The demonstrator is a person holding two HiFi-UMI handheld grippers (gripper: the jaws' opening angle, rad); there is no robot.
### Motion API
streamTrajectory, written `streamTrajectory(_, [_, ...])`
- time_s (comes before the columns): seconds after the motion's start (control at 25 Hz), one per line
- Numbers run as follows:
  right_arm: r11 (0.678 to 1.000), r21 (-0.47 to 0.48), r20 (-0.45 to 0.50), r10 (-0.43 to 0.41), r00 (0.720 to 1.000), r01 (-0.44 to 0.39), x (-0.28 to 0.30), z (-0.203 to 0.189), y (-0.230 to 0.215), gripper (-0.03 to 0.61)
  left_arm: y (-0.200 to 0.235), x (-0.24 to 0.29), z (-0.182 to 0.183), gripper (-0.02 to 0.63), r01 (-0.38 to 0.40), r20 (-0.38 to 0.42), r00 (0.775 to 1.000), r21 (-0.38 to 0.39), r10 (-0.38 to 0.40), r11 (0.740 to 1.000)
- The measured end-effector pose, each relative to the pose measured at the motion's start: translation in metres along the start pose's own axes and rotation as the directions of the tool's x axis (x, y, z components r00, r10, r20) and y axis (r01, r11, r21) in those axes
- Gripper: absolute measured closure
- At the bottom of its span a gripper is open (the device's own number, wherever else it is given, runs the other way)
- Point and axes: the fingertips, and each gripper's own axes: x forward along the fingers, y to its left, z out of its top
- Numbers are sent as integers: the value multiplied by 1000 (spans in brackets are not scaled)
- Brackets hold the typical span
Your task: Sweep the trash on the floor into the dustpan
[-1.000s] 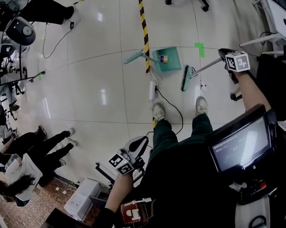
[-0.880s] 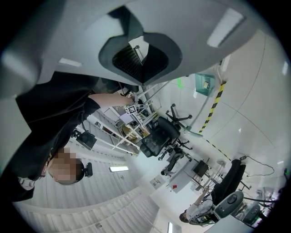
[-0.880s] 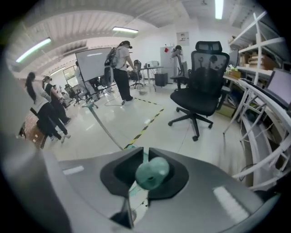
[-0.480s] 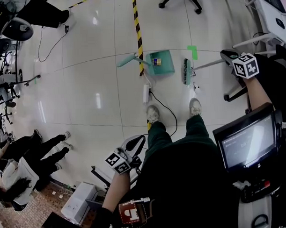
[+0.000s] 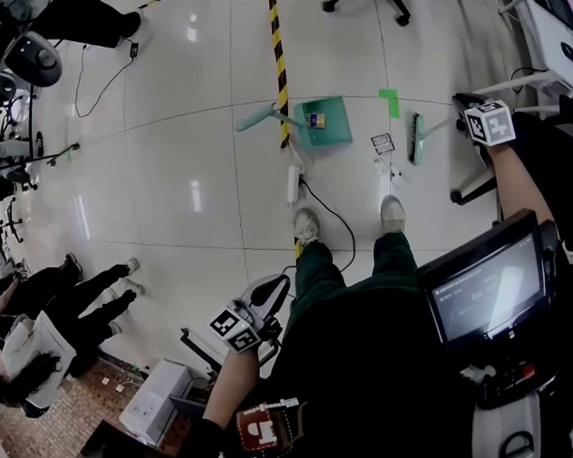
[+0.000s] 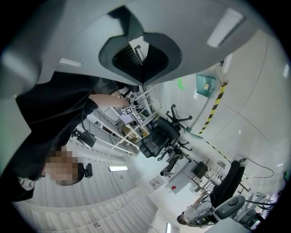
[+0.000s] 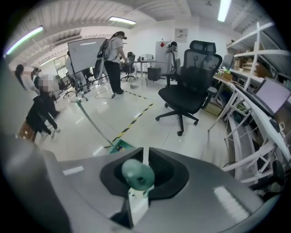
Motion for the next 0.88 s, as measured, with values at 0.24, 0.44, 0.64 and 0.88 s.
streamTrajectory(0.24, [995, 99, 94, -14, 995, 5, 52, 20, 29, 543, 13, -11, -7, 617, -30, 8, 999, -28, 31, 999])
streamTrajectory(0.44, [993, 118, 181, -13, 983, -9, 66, 54, 50, 545, 21, -25, -12, 617, -49, 22, 998, -47, 51, 998])
streamTrajectory(0.64, [993, 109, 268, 8, 963, -38, 71, 106, 68, 545, 29, -37, -8, 617, -61, 46, 997, -59, 63, 996])
streamTrajectory(0.88, [986, 106, 368, 81, 926, -128, 71, 163, 103, 543, 31, -42, -8, 617, -66, 53, 996, -69, 70, 995])
